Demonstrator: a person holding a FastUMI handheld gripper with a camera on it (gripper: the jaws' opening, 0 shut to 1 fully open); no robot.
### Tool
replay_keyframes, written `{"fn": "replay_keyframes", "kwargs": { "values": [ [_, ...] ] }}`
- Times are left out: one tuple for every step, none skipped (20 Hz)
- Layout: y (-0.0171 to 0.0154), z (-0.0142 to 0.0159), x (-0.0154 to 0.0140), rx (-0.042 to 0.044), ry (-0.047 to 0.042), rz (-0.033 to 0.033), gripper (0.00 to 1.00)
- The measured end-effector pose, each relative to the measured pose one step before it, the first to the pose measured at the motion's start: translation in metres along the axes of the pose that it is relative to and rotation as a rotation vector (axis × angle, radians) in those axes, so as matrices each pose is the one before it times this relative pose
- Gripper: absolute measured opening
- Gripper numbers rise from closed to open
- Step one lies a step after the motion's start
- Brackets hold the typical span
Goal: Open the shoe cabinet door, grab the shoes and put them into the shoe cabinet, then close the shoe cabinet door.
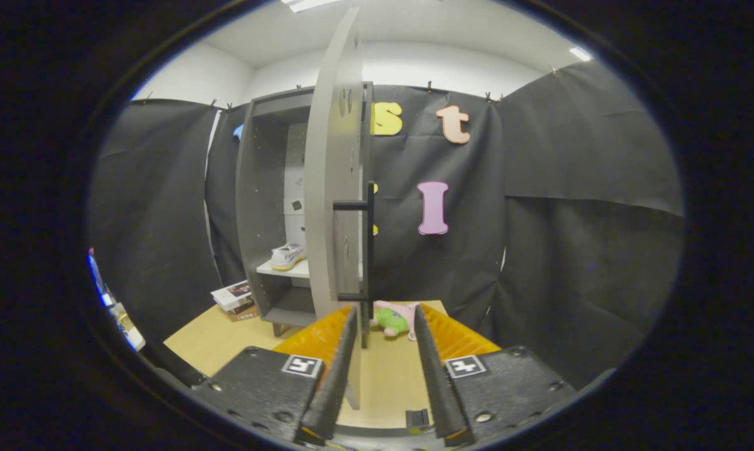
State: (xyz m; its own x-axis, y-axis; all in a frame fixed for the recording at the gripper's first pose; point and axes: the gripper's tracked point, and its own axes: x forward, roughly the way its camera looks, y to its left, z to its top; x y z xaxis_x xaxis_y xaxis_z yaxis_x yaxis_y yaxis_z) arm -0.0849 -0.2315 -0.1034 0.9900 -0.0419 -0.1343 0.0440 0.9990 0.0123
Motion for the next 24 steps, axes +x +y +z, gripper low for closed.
{"fn": "replay_keyframes", "kwargs": {
  "values": [
    [0.00374, -0.00526, -0.00750, 0.00287, 0.00038, -0.01155, 0.54],
    [0.00510, -0.00573, -0.00777, 0.00127, 0.00022, -0.01060, 0.65],
    [0.00836, -0.00706, -0.00609, -0.00182, -0.00347, -0.00271, 0.77],
    [0.01244, -0.00696, -0.00407, -0.00428, -0.01061, 0.00782, 0.81],
    [0.01428, -0.01231, -0.00173, -0.01251, -0.00218, 0.00322, 0.82],
    [0.01262, -0.01405, 0.00264, -0.01523, 0.01414, 0.00238, 0.83],
    [0.01654, -0.01610, 0.00465, -0.00987, 0.02014, 0.01311, 0.83],
    [0.01957, -0.01586, 0.00613, -0.00228, 0.02403, 0.01463, 0.83],
    [0.01873, -0.01468, 0.00812, 0.00901, 0.01555, 0.01798, 0.83],
    [0.02096, -0.01760, 0.01180, 0.00625, 0.02508, 0.01878, 0.83],
    [0.01943, -0.01942, 0.01228, 0.00646, 0.02907, 0.01811, 0.83],
    [0.01904, -0.01776, 0.01335, 0.00614, 0.03170, 0.02029, 0.83],
    [0.02092, -0.01655, 0.01744, -0.00210, 0.01894, 0.02296, 0.83],
    [0.01985, -0.01676, 0.01819, -0.01665, 0.01335, 0.01892, 0.83],
    [0.01696, -0.01657, 0.01962, -0.02226, 0.01563, 0.01427, 0.83],
    [0.01920, -0.02089, 0.02042, -0.01598, 0.03778, 0.01957, 0.83],
    [0.01844, -0.01938, 0.01961, 0.00130, 0.03947, 0.02444, 0.83],
    [0.01626, -0.01854, 0.02063, 0.01946, 0.04253, 0.01978, 0.83],
    [0.01319, -0.01339, 0.01855, 0.02792, 0.03377, 0.01717, 0.83],
    [0.01029, -0.01292, 0.01770, 0.01897, 0.03075, 0.00886, 0.83],
    [0.00646, -0.01256, 0.01468, 0.00127, 0.03797, 0.00124, 0.83],
    [0.00426, -0.00841, 0.01362, -0.00751, 0.02287, -0.00112, 0.83],
    [-0.00070, -0.00703, 0.01179, -0.00778, 0.02668, -0.01389, 0.83],
    [-0.00043, -0.00797, 0.01142, -0.00070, 0.03591, -0.00972, 0.83]
  ]
}}
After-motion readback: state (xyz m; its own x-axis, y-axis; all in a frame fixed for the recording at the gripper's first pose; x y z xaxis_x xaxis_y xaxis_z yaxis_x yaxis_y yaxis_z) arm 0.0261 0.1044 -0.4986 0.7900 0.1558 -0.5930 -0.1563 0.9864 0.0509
